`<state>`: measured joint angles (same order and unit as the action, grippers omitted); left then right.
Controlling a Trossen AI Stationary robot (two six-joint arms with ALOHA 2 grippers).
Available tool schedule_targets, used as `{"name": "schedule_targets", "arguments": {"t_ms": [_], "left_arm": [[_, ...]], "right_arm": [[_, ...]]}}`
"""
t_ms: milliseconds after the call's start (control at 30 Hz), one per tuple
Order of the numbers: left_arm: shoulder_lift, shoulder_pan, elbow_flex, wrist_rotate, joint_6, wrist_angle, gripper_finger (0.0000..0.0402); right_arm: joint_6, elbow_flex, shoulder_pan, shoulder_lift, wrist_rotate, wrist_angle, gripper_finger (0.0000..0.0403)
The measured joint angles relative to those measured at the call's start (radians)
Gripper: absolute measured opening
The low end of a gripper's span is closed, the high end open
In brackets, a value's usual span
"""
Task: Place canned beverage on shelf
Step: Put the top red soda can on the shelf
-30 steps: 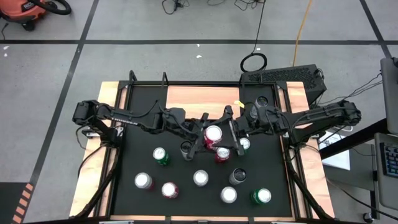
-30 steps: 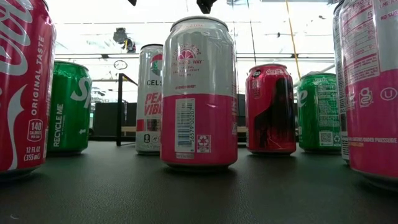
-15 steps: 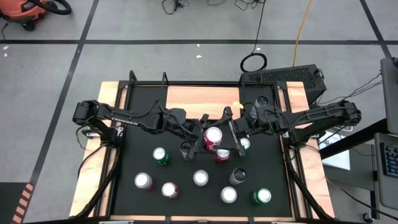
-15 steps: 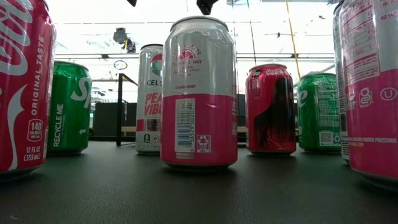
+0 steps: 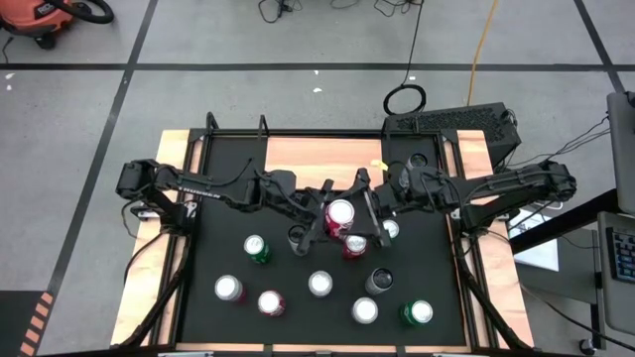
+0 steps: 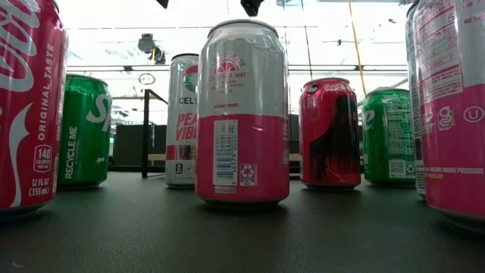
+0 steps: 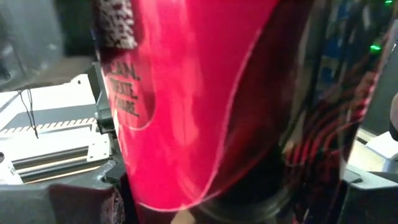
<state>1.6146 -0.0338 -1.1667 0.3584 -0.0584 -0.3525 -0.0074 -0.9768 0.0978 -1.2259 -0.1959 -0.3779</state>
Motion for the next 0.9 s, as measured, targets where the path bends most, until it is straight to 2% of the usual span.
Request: {"name": "schedule_targets", "arguments": {"t_ms": [267, 433, 533, 767, 900], "left_arm": [[0.0, 0.002, 0.0, -0.004, -0.002, 0.0, 0.0293], [0.0, 0.001, 0.0, -0.019, 0.0, 0.0, 0.0297], [0.0, 0.0, 0.0, -0.045, 0.045, 0.0, 0.0315], [-0.002, -0.005, 0.0, -0.083, 0.065, -0.005, 0.039], [-0.022, -0.005, 0.0, -0.083, 0.08, 0.026, 0.0391]], "right_arm": [[0.003, 0.0, 0.0, 0.0, 0.007, -0.003, 0.0271], [0.0, 0.0, 0.0, 0.0, 0.006, 0.0, 0.0264], [-0.001, 0.0, -0.001, 0.0, 0.005, 0.002, 0.0265], [-0.006, 0.0, -0.001, 0.008, 0.01, 0.025, 0.0264], [-0.006, 0.0, -0.001, 0.034, 0.011, 0.038, 0.0265]]}}
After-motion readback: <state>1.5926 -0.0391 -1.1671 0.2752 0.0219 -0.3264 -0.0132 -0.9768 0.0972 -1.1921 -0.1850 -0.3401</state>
